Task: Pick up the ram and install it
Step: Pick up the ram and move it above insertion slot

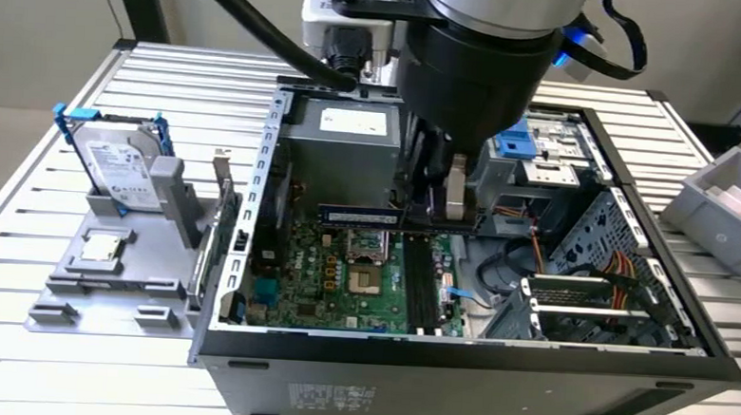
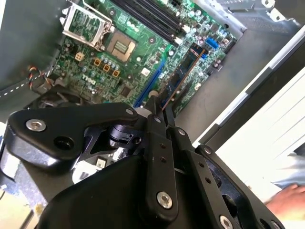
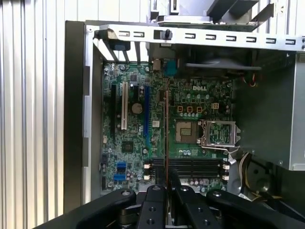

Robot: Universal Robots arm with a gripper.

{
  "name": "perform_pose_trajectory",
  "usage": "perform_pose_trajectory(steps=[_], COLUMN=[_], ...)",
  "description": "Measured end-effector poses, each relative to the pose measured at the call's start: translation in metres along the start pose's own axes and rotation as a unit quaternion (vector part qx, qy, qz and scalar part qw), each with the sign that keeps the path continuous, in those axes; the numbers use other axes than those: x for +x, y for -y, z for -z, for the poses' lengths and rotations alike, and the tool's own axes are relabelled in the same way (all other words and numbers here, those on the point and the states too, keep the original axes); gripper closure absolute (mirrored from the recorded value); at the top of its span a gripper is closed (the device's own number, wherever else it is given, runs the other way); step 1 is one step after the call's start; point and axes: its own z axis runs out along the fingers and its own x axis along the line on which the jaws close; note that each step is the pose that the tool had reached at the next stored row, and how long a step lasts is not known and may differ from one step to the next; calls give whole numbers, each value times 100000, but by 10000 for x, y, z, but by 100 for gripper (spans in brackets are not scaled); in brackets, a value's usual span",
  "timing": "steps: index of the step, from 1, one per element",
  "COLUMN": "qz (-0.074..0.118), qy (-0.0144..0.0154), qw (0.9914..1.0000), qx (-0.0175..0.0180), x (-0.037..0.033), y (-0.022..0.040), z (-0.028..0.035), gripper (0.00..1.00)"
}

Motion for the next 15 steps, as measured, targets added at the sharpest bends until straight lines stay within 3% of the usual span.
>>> perform_pose_trajectory(steps=[7, 15], qz=[-44, -196], qy=[-2, 3], qw=[100000, 100000], qx=[-101, -132], x=[1, 1], y=[178, 314], z=[4, 7], gripper=[100, 100])
